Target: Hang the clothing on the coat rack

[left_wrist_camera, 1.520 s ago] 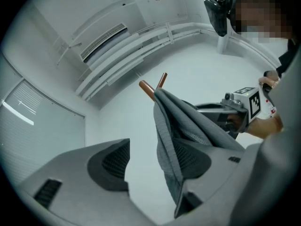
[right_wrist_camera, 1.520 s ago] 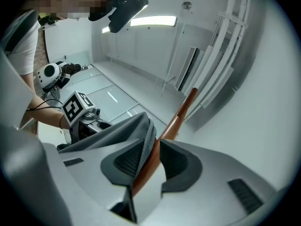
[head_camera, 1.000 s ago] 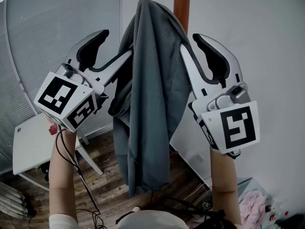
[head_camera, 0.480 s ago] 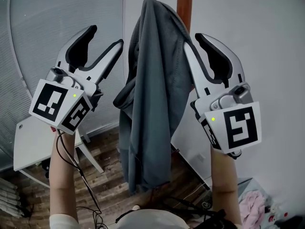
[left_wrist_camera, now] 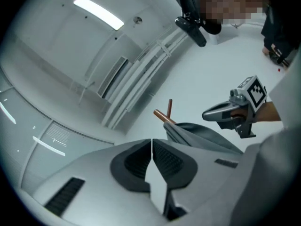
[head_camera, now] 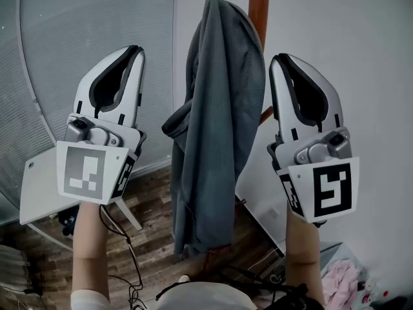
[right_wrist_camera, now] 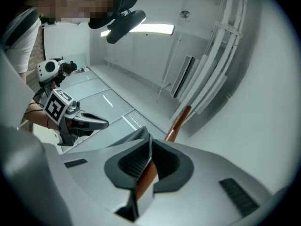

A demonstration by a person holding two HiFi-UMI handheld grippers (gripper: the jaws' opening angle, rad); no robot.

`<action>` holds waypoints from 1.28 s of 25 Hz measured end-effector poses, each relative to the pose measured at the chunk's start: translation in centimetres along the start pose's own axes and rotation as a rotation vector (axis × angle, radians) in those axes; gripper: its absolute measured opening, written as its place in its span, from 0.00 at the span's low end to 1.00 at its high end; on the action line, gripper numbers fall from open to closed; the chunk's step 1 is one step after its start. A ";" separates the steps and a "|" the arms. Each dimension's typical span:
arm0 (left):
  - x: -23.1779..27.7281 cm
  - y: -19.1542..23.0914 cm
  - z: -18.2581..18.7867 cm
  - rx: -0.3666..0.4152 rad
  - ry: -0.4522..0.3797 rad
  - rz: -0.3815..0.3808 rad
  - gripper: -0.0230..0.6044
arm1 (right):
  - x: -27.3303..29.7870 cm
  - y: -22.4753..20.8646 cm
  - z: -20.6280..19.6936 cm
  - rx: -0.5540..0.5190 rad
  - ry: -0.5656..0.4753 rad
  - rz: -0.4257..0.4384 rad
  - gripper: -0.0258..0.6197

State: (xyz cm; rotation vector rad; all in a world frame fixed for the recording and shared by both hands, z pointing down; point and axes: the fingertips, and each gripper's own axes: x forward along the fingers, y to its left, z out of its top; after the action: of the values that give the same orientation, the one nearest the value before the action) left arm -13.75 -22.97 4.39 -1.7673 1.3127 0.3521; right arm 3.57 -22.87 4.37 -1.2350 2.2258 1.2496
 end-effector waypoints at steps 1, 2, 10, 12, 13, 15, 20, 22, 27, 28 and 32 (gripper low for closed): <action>-0.5 0.2 0.6 0.011 -0.020 0.028 0.06 | -0.4 0.0 0.0 -0.018 0.005 -0.013 0.09; -0.9 0.3 1.1 0.021 -0.037 0.048 0.06 | -0.8 -0.1 -0.1 -0.031 0.009 -0.025 0.09; -2.5 0.2 2.7 0.085 -0.074 0.095 0.06 | -2.7 0.4 0.3 -0.058 -0.018 -0.089 0.07; -2.3 -0.2 2.3 0.099 -0.059 0.085 0.06 | -2.6 0.6 0.5 -0.059 -0.017 -0.108 0.07; -2.2 -0.4 2.1 0.109 -0.054 0.078 0.05 | -2.5 0.7 0.4 -0.066 -0.012 -0.111 0.07; -2.0 -0.7 1.6 0.122 -0.039 0.068 0.05 | -2.4 0.7 0.1 -0.075 -0.004 -0.108 0.07; -2.0 -0.7 1.0 0.156 -0.021 0.067 0.05 | -2.1 0.8 -0.6 -0.057 0.004 -0.102 0.07; -2.0 -0.6 0.9 0.178 -0.018 0.078 0.05 | -2.0 0.8 -0.7 -0.056 0.003 -0.101 0.07; -1.9 -0.8 1.0 0.208 -0.024 0.086 0.05 | -2.0 0.5 -0.7 -0.064 0.000 -0.108 0.07; -2.0 -0.8 1.0 0.210 -0.027 0.086 0.05 | -1.9 0.5 -0.7 -0.065 -0.001 -0.106 0.07; -2.0 -0.8 0.9 0.210 -0.027 0.086 0.05 | -1.9 0.6 -0.6 -0.067 -0.005 -0.100 0.07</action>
State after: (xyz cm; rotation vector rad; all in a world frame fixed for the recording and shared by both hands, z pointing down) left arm -13.60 -20.96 5.56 -1.5301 1.3582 0.2740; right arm 4.29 -22.20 6.24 -1.3493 2.1060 1.2968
